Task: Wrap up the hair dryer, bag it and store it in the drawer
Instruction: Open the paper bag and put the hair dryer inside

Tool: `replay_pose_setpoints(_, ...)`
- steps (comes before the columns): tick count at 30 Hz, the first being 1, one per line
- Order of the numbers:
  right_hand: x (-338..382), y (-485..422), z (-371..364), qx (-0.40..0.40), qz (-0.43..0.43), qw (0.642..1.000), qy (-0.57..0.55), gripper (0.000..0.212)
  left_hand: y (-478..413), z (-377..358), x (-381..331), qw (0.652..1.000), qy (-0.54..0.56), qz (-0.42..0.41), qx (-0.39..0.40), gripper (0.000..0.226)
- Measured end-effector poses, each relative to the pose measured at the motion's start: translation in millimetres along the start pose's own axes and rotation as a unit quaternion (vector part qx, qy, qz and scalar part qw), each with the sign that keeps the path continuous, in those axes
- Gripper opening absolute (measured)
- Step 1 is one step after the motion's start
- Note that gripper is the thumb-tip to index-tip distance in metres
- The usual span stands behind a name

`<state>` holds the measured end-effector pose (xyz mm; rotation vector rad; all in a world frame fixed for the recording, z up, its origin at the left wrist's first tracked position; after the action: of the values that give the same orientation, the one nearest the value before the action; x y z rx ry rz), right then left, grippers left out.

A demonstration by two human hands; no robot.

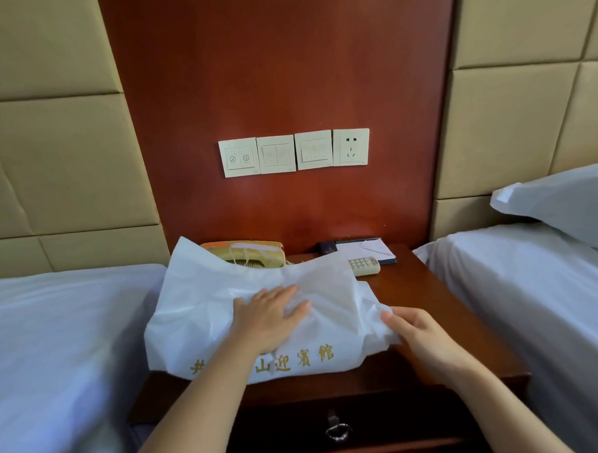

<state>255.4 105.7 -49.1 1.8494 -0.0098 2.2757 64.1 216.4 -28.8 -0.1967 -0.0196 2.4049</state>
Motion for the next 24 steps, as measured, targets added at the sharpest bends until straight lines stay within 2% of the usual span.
replay_pose_setpoints(3, 2.9, 8.4, 19.4, -0.015, -0.049, 0.998, 0.037, 0.044, 6.9, -1.8, -23.8, 1.0, 0.011, -0.011, 0.014, 0.066)
replay_pose_setpoints(7, 7.2, 17.3, 40.2, -0.063, -0.117, 0.983, 0.124, 0.068, 19.3, -8.2, -53.6, 0.999, 0.004, -0.028, 0.03, 0.069)
replay_pose_setpoints(10, 17.8, 15.7, 42.4, -0.11, -0.132, 0.966, 0.193, 0.086, 21.8, -11.6, -68.9, 0.999, -0.001, -0.026, 0.033, 0.069)
replay_pose_setpoints(13, 34.1, 11.8, 29.0, -0.145, -0.126, 0.948, 0.254, 0.081, 21.7, -11.2, -79.7, 0.999, -0.006, -0.024, 0.027, 0.068)
replay_pose_setpoints(16, 44.4, 6.7, 22.4, -0.194, -0.083, 0.915, 0.344, 0.059, 22.1, -11.1, -82.9, 0.999, -0.01, -0.028, 0.012, 0.064)
replay_pose_setpoints(19, 37.2, 10.4, 22.8, -0.21, -0.029, 0.941, 0.263, 0.037, 19.0, -11.4, -81.4, 0.999, -0.018, -0.04, -0.002, 0.064)
replay_pose_setpoints(21, 32.6, 17.1, 31.9, -0.242, -0.017, 0.948, 0.209, 0.035, 13.0, -9.1, -80.9, 0.999, -0.012, -0.052, -0.014, 0.064)
replay_pose_setpoints(24, 22.7, 18.3, 50.4, -0.283, -0.036, 0.939, 0.191, 0.035, 5.8, -7.2, -80.7, 0.996, -0.012, -0.077, -0.031, 0.066)
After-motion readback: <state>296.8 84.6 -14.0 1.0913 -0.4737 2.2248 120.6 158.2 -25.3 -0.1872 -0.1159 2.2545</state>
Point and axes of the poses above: each hand's wrist, its own y-axis away from the middle knuckle, its own z-axis out of the back of the hand, x = y × z, the point moved 8 cm from there along -y, towards the middle knuckle, and after that the axes turned 14 degrees about -z, right-handed, at the moved point
